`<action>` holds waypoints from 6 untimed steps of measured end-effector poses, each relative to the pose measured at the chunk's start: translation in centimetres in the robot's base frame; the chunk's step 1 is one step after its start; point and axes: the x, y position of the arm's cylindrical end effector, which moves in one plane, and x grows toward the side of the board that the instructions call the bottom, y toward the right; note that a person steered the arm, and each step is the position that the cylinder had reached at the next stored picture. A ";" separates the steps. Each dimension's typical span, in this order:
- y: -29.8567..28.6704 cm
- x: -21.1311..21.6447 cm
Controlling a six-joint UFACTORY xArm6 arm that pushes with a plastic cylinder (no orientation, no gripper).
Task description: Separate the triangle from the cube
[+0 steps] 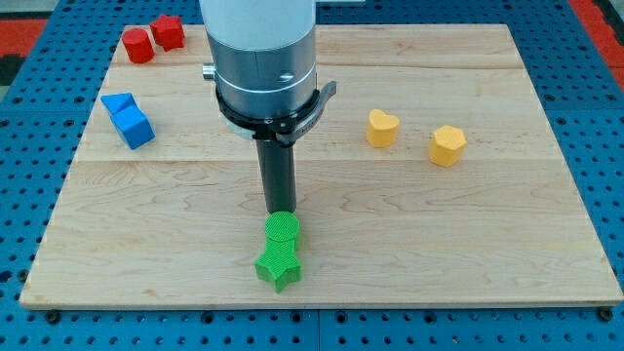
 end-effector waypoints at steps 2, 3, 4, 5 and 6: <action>0.0 -0.1; -0.9 -1.4; -11.2 -1.6; -24.0 -6.4; -26.7 -8.1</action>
